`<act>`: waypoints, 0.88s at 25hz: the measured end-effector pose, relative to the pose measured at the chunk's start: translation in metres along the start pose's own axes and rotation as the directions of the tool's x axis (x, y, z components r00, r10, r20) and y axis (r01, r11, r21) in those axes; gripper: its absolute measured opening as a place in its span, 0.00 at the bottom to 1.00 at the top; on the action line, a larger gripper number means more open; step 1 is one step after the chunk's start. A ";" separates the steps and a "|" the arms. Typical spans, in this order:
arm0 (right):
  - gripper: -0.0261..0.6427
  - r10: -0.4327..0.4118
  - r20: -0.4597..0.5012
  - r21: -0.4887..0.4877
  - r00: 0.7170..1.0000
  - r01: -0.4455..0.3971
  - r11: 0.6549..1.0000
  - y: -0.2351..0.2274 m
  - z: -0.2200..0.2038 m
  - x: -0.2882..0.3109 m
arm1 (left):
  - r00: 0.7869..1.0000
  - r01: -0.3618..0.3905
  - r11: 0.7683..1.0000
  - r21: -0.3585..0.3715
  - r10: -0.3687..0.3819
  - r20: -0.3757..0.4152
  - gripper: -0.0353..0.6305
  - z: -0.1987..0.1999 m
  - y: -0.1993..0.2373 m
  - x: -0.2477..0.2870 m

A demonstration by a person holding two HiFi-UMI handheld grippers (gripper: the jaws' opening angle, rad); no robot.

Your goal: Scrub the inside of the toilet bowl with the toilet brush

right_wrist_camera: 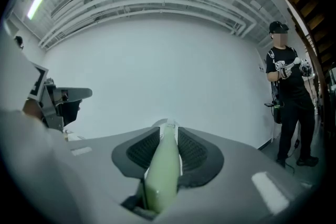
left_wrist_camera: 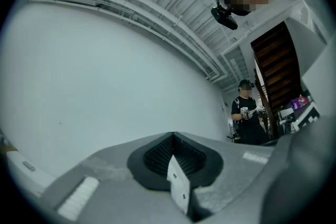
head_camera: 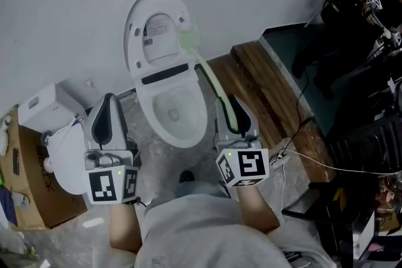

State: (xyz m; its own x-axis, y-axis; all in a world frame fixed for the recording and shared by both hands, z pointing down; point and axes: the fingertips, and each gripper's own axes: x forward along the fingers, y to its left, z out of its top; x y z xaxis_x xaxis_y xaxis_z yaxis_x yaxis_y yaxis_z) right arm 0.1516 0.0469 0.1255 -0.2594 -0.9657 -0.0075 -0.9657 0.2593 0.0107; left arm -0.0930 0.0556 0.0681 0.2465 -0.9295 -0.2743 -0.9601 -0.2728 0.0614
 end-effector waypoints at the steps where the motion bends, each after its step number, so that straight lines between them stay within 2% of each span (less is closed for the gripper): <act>1: 0.20 0.013 -0.012 0.001 1.000 -0.013 1.000 -0.002 -0.006 0.007 | 1.000 -0.009 1.000 0.001 0.009 -0.002 0.06 -0.004 0.000 0.004; 6: 0.20 0.077 -0.090 0.015 0.993 -0.076 0.997 -0.009 -0.042 0.034 | 0.998 -0.061 0.998 0.004 0.061 -0.024 0.06 -0.025 0.002 0.017; 11: 0.20 0.115 -0.189 0.030 0.975 -0.111 0.993 -0.011 -0.089 0.050 | 0.992 -0.091 0.996 0.002 0.091 -0.088 0.06 -0.056 0.006 0.021; 22: 0.20 0.165 -0.410 0.053 0.897 -0.157 0.986 0.004 -0.193 0.064 | 0.983 -0.087 0.996 -0.018 0.083 -0.163 0.06 -0.105 0.018 0.029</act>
State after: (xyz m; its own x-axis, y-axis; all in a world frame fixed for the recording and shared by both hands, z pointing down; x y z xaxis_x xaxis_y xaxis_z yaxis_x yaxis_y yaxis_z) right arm 0.1325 -0.0155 0.3178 -0.3886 -0.8276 0.4049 -0.9120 0.4082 -0.0409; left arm -0.0888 -0.0024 0.1616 0.1846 -0.9769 -0.1079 -0.9753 -0.1956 0.1023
